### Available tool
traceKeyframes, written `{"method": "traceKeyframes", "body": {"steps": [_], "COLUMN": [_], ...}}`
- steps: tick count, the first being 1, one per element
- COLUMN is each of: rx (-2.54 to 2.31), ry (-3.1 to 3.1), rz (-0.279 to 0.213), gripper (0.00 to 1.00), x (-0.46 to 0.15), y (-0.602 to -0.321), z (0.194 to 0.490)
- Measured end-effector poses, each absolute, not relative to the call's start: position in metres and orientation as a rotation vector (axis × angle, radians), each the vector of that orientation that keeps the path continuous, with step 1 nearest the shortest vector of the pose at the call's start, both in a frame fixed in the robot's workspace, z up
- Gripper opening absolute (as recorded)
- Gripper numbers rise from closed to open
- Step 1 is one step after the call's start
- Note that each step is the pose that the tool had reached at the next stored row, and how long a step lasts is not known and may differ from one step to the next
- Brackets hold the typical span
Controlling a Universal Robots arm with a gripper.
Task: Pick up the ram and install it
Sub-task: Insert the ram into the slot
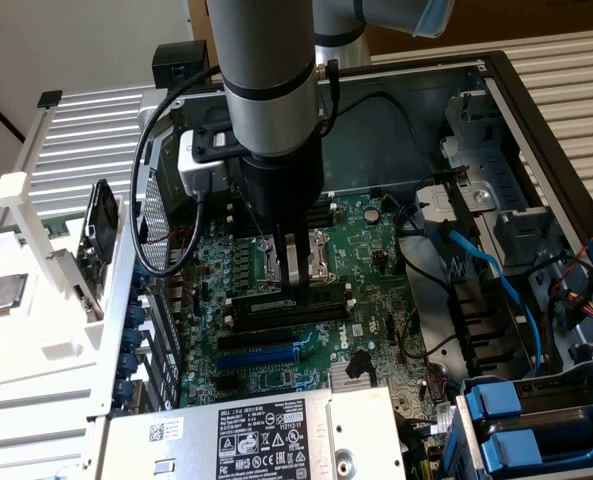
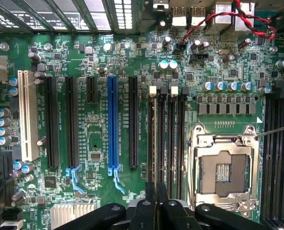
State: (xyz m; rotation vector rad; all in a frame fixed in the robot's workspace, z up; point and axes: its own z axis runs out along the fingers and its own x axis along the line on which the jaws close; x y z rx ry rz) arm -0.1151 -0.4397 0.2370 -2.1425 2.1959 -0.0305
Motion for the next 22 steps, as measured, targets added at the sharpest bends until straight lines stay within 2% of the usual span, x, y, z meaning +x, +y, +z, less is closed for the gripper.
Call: {"method": "traceKeyframes", "body": {"steps": [22], "rx": [-2.135], "ry": [2.193], "rz": [-0.007], "gripper": [0.12], "x": [-0.1147], "y": [-0.4436], "z": [0.2369]}}
